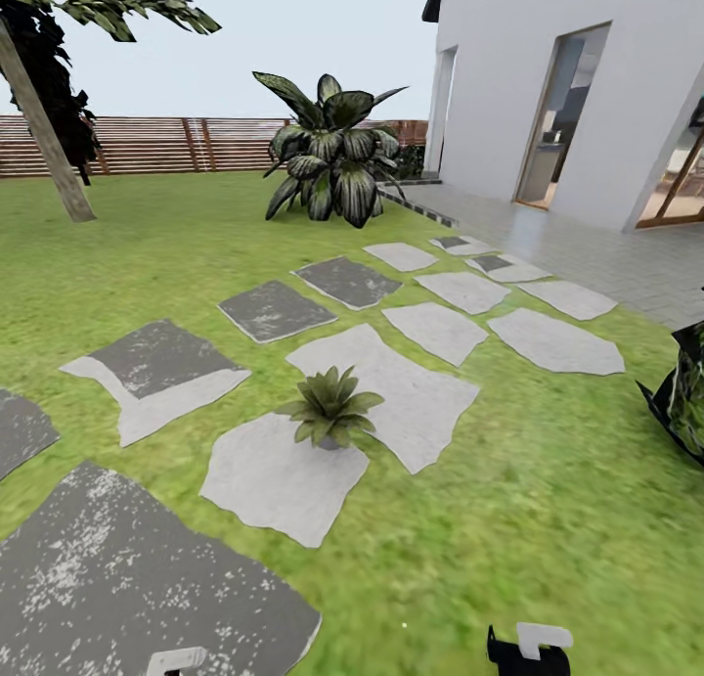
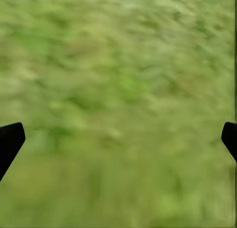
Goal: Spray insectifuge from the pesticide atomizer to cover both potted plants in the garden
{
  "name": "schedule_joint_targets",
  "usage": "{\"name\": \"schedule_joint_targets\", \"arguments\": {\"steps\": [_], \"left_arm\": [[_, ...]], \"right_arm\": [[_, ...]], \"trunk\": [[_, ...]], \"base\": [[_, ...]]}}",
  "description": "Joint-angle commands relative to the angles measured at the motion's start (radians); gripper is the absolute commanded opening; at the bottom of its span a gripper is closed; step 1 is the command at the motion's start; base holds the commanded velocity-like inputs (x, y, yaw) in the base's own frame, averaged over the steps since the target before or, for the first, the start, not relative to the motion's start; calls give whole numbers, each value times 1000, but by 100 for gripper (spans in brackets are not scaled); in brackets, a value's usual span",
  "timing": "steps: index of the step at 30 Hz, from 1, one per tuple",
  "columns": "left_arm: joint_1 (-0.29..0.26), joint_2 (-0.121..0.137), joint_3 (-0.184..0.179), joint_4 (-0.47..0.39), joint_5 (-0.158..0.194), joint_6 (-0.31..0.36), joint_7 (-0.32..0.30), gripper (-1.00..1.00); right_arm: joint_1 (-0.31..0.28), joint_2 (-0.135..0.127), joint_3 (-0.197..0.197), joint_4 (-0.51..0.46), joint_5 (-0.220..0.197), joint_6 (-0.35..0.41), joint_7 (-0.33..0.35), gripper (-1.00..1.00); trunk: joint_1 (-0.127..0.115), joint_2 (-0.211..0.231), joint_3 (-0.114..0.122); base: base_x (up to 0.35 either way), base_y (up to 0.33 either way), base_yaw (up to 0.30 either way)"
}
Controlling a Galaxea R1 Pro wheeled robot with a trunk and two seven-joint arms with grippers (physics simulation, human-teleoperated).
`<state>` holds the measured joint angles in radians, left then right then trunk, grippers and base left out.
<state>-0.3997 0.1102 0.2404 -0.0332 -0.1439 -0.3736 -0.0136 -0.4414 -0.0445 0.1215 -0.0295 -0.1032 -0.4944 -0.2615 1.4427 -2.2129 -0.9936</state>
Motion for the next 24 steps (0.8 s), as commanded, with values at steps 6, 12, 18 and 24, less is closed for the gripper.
{"name": "schedule_joint_targets", "arguments": {"steps": [6, 12, 18, 24], "left_arm": [[-1, 0, 10, 1, -10, -4, -1, -100], [-1, 0, 10, 1, -10, -4, -1, -100], [-1, 0, 9, 1, -10, -4, -2, -100], [-1, 0, 8, 1, -10, -4, -2, -100]], "right_arm": [[0, 0, 9, 0, -10, -3, -1, 100], [0, 0, 9, 0, -10, -3, -1, 100], [0, 0, 9, 0, -10, -3, -1, 100], [0, 0, 9, 0, -10, -3, -1, 100]], "trunk": [[0, 0, -1], [0, 0, -1], [0, 0, -1], [0, 0, -1]], "base": [[285, -172, 3], [333, -14, 0], [336, 12, 3], [318, 58, 162]]}}
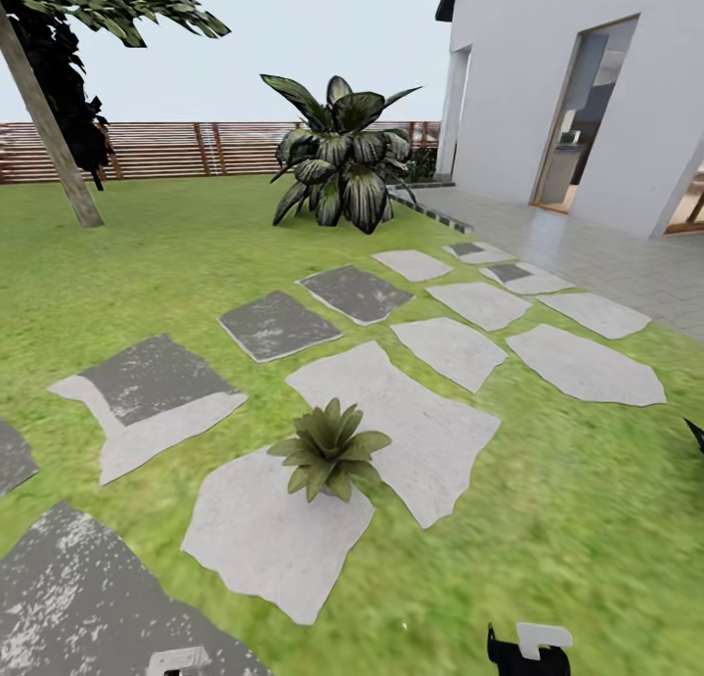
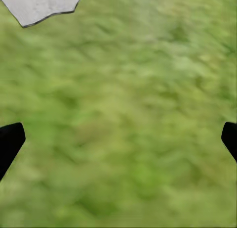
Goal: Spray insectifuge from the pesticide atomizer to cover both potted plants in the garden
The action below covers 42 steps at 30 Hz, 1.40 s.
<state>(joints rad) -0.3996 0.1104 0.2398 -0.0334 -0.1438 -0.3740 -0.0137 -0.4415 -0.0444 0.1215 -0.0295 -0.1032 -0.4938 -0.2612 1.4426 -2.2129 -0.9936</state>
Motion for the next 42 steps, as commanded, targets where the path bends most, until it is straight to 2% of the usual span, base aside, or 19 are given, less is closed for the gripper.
{"name": "schedule_joint_targets", "arguments": {"steps": [1, 12, 20, 22, 24, 25, 27, 29, 30, 32, 33, 35, 36, 39, 42], "left_arm": [[-1, 0, 9, 1, -10, -3, -2, -100], [-1, -1, 9, 1, -10, -3, -2, -100], [-1, -4, 6, -3, -8, -3, -2, -100], [-2, -2, 0, -6, -13, -3, -6, -100], [-6, 0, -6, -8, -29, -1, -13, -100], [-9, 1, -15, -9, -46, 0, -17, -100], [-15, 3, -83, -9, -145, 4, -52, -100], [-20, 2, -151, -14, -252, 8, -123, -100], [-30, 1, -187, -32, -323, 10, -195, -100], [-51, 1, -211, -73, -399, 16, -308, -100], [-74, 3, -219, -111, -437, 21, -397, -100], [-109, 5, -226, -153, -472, 33, -513, -100], [-137, 10, -228, -172, -499, 60, -598, -100], [-208, 25, -228, -194, -563, 136, -748, -100], [-281, 24, -230, -207, -603, 192, -889, -100]], "right_arm": [[0, 0, 9, 0, -10, -3, -1, 100], [0, -5, 9, 0, -6, -3, -1, 100], [-1, -3, 11, -1, -4, -3, 1, 100], [0, -3, 16, -2, -2, -3, 3, 100], [-1, -3, 42, -6, 13, -3, 6, 100], [-1, -4, 66, -17, 28, -3, 7, 100], [-2, -9, 145, -86, 93, -1, 18, 100], [-2, -12, 198, -155, 157, 0, 57, 100], [-2, -14, 219, -198, 200, 1, 109, 100], [-1, -16, 233, -245, 253, 1, 209, 100], [-1, -16, 237, -278, 293, 1, 297, 100], [-2, -16, 240, -318, 349, 2, 408, 100], [-5, -16, 241, -338, 393, 4, 476, 100], [-36, -15, 242, -357, 472, 18, 562, 100], [-101, -10, 242, -378, 515, 94, 670, 100]], "trunk": [[0, 0, -1], [0, 0, -1], [0, 0, -1], [0, 0, -1], [0, 0, -1], [0, 0, -1], [0, 0, -1], [0, 0, -1], [0, 0, -1], [0, 0, -1], [0, 0, -1], [0, 0, -1], [0, 0, -1], [0, 0, -1], [0, 0, -1]], "base": [[286, 15, 111], [151, 2, 14], [304, 0, 0], [286, 0, 0], [238, 0, 0], [198, 0, 0], [89, 0, 0], [37, 0, 0], [15, 0, 0], [8, 0, 0], [3, 0, 0], [2, 0, 0], [0, 0, 0], [0, 0, 0], [0, 0, 0]]}}
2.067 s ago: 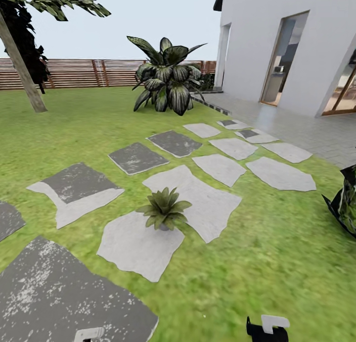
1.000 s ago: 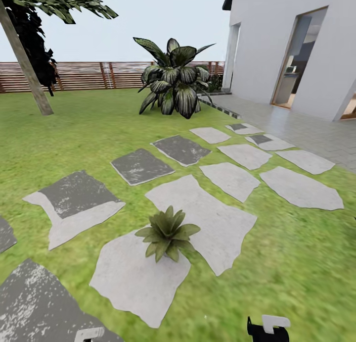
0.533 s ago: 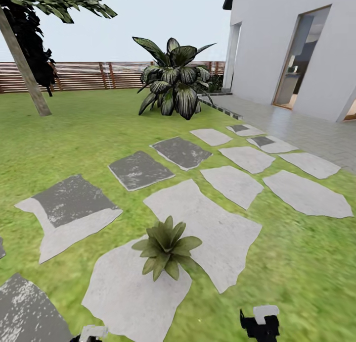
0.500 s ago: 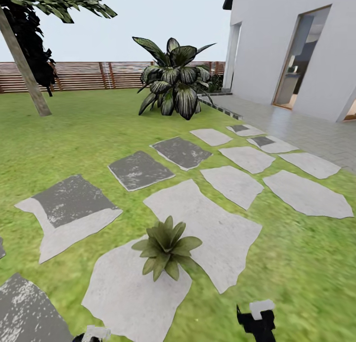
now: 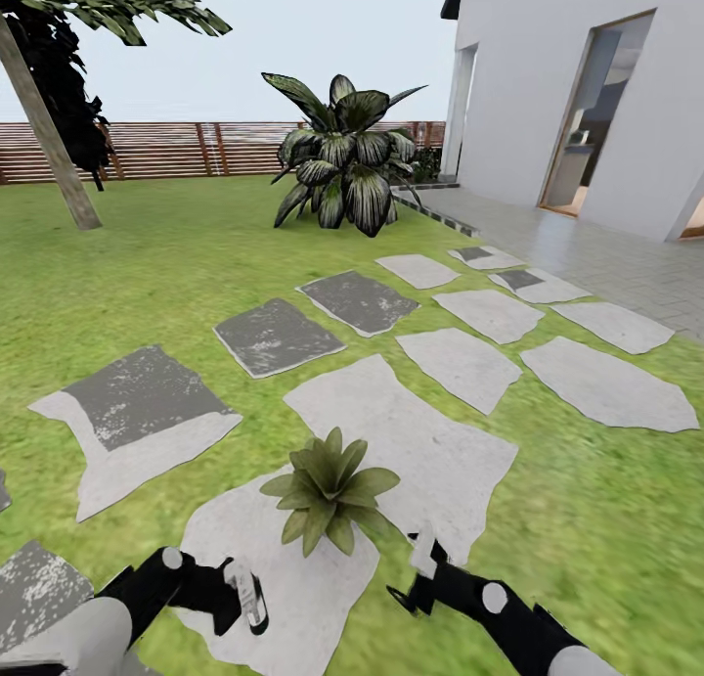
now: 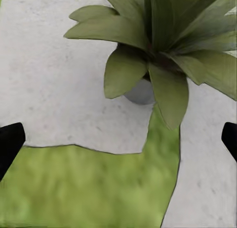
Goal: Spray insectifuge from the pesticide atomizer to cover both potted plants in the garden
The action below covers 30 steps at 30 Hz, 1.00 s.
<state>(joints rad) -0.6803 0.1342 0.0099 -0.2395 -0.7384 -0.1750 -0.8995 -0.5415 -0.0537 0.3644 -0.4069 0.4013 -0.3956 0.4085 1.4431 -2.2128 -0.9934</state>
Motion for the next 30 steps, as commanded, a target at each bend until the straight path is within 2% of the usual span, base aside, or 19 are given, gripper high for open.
{"name": "schedule_joint_targets", "arguments": {"steps": [1, 3, 7, 8, 12, 16, 20, 24, 28, 30], "left_arm": [[-13, -2, -1, -3, -15, -1, -37, -100], [-35, -8, -1, -6, -45, 8, -106, -100], [-50, -13, 0, -5, -145, 24, -150, -100], [-50, -12, 0, -5, -157, 26, -153, -100], [-48, -9, -3, -4, -180, 28, -155, -100], [-44, -11, -3, -4, -182, 27, -149, -100], [-42, -17, 1, -5, -182, 23, -129, -100], [-40, -23, 2, -4, -180, 13, -111, -100], [-39, -56, -7, -4, -184, 5, -108, -100], [-40, -77, -46, -4, -194, 3, -107, -100]], "right_arm": [[-10, 3, 0, -14, 15, 19, 38, 100], [-21, 7, 3, -69, 19, 66, 128, 100], [-26, 28, 6, -145, 20, 129, 290, 100], [-26, 35, 7, -149, 20, 136, 308, -100], [-26, 51, 9, -156, 21, 147, 337, -100], [-26, 70, 10, -155, 21, 149, 340, -100], [-26, 104, 10, -154, 21, 149, 341, -100], [-26, 123, 10, -153, 21, 149, 343, -100], [-26, 150, 11, -153, 21, 149, 343, -100], [-26, 167, 11, -153, 21, 149, 343, -100]], "trunk": [[0, 0, -1], [0, 0, -1], [0, 0, -1], [0, 0, -1], [0, 0, -1], [0, 0, -1], [0, 0, -1], [0, 0, -1], [0, 0, -1], [0, 0, -1]], "base": [[0, 0, 0], [0, 0, 0], [0, 0, 0], [0, 0, 0], [0, 0, 0], [0, 0, 0], [0, 0, 0], [0, 0, 0], [0, 0, 0], [0, 0, 0]]}}
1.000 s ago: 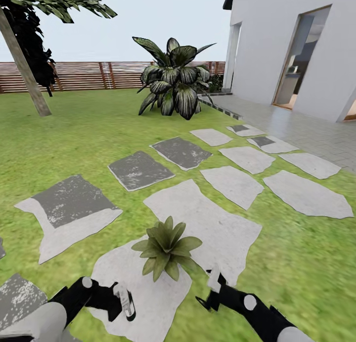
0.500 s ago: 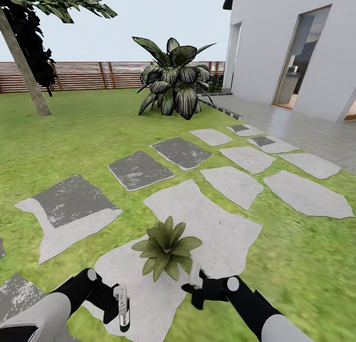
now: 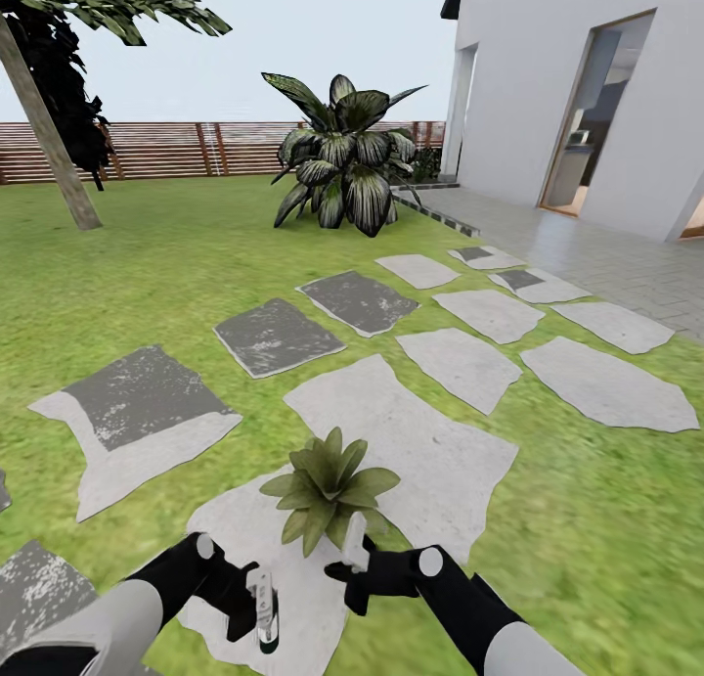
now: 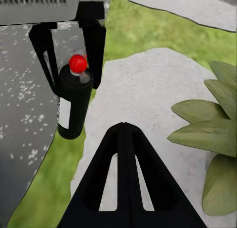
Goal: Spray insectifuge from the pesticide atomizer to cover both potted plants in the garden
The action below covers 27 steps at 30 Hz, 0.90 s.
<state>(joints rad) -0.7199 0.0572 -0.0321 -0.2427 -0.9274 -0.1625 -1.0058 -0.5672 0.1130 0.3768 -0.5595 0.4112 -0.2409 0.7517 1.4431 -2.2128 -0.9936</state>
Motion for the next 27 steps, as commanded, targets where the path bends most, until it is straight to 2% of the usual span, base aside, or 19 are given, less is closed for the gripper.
{"name": "schedule_joint_targets", "arguments": {"steps": [1, 6, 13, 15, 17, 22, 24, 27], "left_arm": [[-1, -5, -15, -1, -6, -10, 2, -100], [-1, -16, -34, -3, -8, -50, 11, -100], [-4, -10, -35, -1, 3, -127, 2, -100], [-8, -8, -34, -1, 4, -134, -10, -100], [-11, -5, -33, -1, 11, -138, -47, -100], [-15, -2, -32, -2, 116, -185, -151, -100], [-15, -6, -32, -3, 132, -190, -184, -100], [-14, -10, -32, -30, 138, -192, -195, -100]], "right_arm": [[0, 3, -1, -1, 11, -6, 0, -100], [0, 26, -1, -3, 11, -6, 0, -100], [0, 28, -2, 2, 14, -8, -2, -100], [0, 27, -2, 4, 18, -8, -2, -100], [0, 27, -2, 5, 20, -8, -2, -100], [0, 27, -3, 6, 21, -8, -2, -100], [0, 27, -3, 6, 21, -8, -2, -100], [0, 27, -3, 6, 21, -8, -2, -100]], "trunk": [[0, 0, -1], [0, 0, -1], [0, 0, -1], [0, 0, -1], [0, 0, -1], [0, 0, -1], [0, 0, -1], [0, 0, -1]], "base": [[0, 0, 0], [0, 0, 0], [0, 0, 0], [0, 0, 0], [0, 0, 0], [0, 0, 0], [0, 0, 0], [0, 0, 0]]}}
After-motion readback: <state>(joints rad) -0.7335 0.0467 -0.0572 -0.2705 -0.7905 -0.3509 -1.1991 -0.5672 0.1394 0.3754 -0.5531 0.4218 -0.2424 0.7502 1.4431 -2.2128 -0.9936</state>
